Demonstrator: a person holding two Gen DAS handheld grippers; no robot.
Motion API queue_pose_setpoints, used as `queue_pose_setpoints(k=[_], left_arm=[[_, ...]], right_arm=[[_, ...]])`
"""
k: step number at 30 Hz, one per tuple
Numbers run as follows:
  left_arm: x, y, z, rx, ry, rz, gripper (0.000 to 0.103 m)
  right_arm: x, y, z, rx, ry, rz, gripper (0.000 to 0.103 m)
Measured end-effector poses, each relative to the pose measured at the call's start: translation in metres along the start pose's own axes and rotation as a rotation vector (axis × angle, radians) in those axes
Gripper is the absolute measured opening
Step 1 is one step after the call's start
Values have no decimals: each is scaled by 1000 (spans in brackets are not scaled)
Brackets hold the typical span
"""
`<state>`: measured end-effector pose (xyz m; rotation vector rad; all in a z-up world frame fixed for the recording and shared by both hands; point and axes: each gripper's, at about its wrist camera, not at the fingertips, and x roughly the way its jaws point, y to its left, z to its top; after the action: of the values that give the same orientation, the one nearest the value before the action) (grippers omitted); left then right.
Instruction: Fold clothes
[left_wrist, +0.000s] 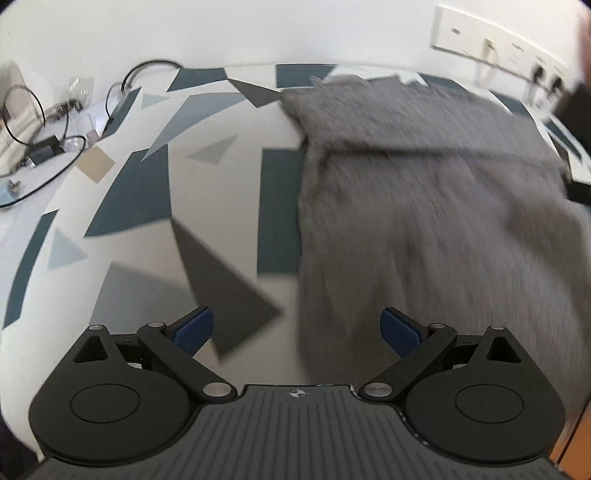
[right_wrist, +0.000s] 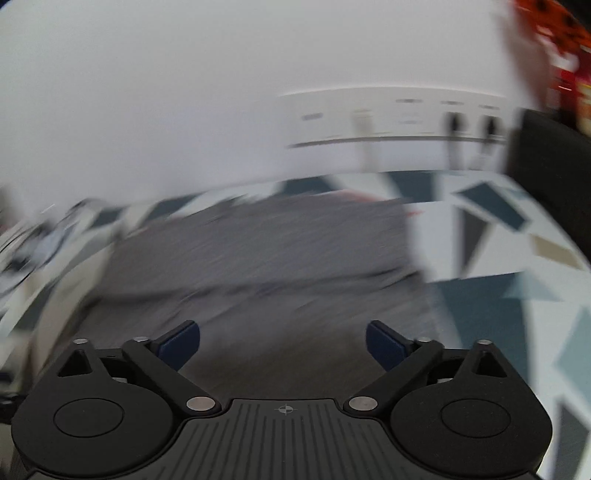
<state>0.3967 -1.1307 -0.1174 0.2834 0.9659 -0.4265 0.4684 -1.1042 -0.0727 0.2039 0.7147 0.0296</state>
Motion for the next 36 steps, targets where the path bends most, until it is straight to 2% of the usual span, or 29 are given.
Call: queue_pose_setpoints(k=[2, 5, 7, 9, 10, 17, 19, 20, 21, 23, 24, 28, 29, 30, 31, 32, 33, 35, 36], left_arm=[[-6, -5, -20, 24, -18, 20, 100], [-12, 1, -34, -45, -39, 28, 100], [-12, 8, -37, -93, -24, 22, 102], [-11, 14, -39, -117, -13, 18, 103], [-11, 16, -39, -119, -12, 17, 103], [-12, 30, -44, -149, -12, 37, 103], [-11, 30, -43, -137, -14, 40, 103], [-11, 30, -42, -138, -14, 43, 103], [-10, 30, -41, -144, -14, 44, 103], [-9, 30, -40, -157, -16, 43, 103], [-9, 30, -40, -157, -17, 43, 103], [-9, 30, -42, -154, -26, 41, 103], [-9, 31, -42, -153, -27, 41, 103], [-9, 31, -42, -153, -27, 41, 103], [-9, 30, -42, -154, -26, 42, 103], [-9, 30, -42, -155, -26, 42, 103], [-9, 30, -42, -155, -26, 42, 103], [-9, 30, -42, -157, -28, 43, 103], [-9, 30, -42, -158, -29, 44, 103]], right_arm=[[6, 20, -12, -47, 27, 21, 75], [20, 27, -12, -13, 25, -9, 74], [29, 26, -8, 11, 21, -18, 67], [39, 24, -5, 9, 48, -33, 7], [42, 20, -4, 17, 60, -44, 0], [20, -27, -10, 178, 46, -158, 1], [11, -27, -9, 186, 24, -137, 6], [8, -24, -7, 188, 16, -103, 12], [9, -17, -5, 188, 11, -47, 25], [14, -1, -3, 180, 24, 52, 37], [19, 7, -2, 177, 37, 86, 38], [32, 49, -7, 44, 75, 160, 38], [35, 60, -9, 6, 83, 176, 40], [36, 72, -11, -50, 86, 180, 46], [34, 83, -15, -123, 81, 171, 51], [32, 93, -18, -182, 78, 164, 60], [30, 99, -22, -230, 75, 155, 64], [32, 112, -28, -320, 65, 113, 62], [33, 116, -30, -352, 60, 90, 58]])
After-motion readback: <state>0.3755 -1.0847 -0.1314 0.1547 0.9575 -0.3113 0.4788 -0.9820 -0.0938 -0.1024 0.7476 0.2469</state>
